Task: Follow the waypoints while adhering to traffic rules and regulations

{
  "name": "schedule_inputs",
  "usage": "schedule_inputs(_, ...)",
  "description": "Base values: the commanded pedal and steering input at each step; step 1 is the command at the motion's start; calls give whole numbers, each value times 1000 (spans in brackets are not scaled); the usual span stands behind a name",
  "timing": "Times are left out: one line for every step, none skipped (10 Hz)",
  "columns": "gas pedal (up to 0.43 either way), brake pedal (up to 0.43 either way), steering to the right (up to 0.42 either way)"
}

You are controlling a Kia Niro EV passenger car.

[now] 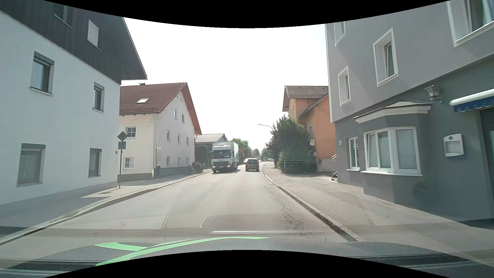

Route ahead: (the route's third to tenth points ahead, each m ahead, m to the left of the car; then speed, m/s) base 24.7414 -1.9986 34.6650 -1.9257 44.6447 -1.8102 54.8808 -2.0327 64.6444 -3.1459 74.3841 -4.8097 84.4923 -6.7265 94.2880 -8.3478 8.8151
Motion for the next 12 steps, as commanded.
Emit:
schedule_inputs(220,0,12)
schedule_inputs(220,0,10)
schedule_inputs(220,0,8)
schedule_inputs(220,0,6)
schedule_inputs(220,0,3)
schedule_inputs(220,0,1)
schedule_inputs(220,0,0)
schedule_inputs(220,0,0)
schedule_inputs(220,0,0)
schedule_inputs(220,0,0)
schedule_inputs(220,0,0)
schedule_inputs(220,0,0)
